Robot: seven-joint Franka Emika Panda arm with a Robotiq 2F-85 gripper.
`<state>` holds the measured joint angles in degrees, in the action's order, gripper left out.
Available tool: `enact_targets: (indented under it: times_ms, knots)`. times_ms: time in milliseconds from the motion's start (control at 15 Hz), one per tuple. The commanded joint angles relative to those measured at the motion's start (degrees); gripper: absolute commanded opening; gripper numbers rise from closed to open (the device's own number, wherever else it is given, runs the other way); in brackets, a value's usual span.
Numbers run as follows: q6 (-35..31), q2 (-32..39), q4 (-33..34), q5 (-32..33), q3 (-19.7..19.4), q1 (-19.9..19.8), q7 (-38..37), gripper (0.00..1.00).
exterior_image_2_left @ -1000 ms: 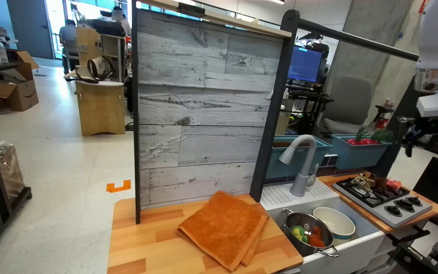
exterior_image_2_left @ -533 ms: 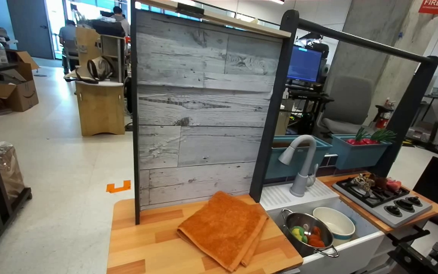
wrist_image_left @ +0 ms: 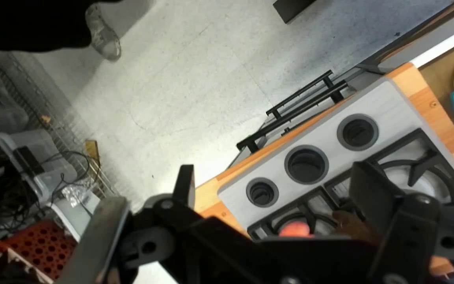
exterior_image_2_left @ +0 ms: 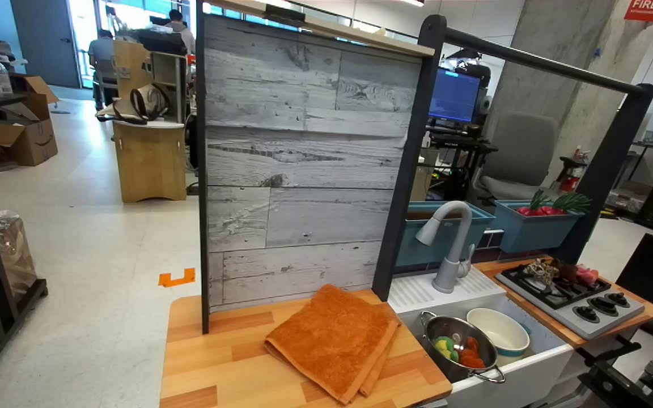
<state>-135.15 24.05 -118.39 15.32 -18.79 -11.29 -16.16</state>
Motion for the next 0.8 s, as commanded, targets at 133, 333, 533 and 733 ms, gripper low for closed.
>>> enact_targets:
  times_ms: [133, 333, 533, 733]
  knots:
    - [-9.3, -1.2, 1.3, -5.4, 3.7, -6.6, 20.4, 1.00]
    - [-0.3, -1.9, 3.9, -14.5, 8.6, -9.3, 31.2, 1.00]
    - [-2.4, -1.2, 3.3, -12.8, 7.0, -7.9, 29.0, 1.00]
    - [-7.0, 1.4, 4.9, -14.1, 7.7, -7.6, 26.8, 1.00]
